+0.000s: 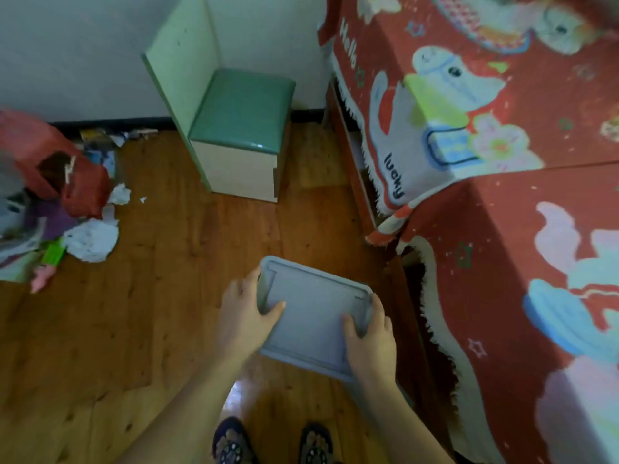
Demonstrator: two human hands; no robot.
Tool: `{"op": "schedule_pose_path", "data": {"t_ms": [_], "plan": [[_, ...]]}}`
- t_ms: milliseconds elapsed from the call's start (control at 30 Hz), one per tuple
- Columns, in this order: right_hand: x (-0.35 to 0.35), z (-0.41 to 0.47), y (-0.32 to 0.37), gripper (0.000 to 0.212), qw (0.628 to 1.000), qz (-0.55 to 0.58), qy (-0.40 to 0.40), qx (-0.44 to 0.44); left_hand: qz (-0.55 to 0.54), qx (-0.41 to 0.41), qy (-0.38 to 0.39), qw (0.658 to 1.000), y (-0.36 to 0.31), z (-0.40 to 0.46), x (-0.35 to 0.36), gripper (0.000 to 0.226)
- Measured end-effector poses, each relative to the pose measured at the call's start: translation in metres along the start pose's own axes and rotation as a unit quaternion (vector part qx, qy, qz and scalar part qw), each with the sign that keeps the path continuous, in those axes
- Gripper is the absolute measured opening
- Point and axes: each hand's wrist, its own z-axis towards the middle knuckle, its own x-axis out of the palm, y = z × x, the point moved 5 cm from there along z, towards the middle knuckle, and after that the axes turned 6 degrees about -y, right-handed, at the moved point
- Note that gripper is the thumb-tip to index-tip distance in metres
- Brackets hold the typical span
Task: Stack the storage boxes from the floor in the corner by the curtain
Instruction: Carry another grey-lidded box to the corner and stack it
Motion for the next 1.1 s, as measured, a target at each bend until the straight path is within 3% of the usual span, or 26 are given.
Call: {"op": "schedule_pose_path", "data": {"t_ms": [300, 800, 1100], "plan": [[-0.157, -0.028, 0.073, 0.069, 0.996, 0.060, -0.060, -0.041, -0.028, 0.049, -0.072, 0.996, -0.137, -0.042, -0.118, 0.076], [-0.314, -0.061, 0.107, 0.062, 0.984, 0.085, -0.132, -0.088, -0.047, 0.124, -0.116, 0.984, -0.272, -0.104, -0.197, 0.075], [-0.382, -0.118, 0.113, 0.058, 0.969, 0.098, -0.213, -0.081, -0.111, 0.220, -0.057, 0.967, -0.323, -0.134, -0.244, 0.078]]}}
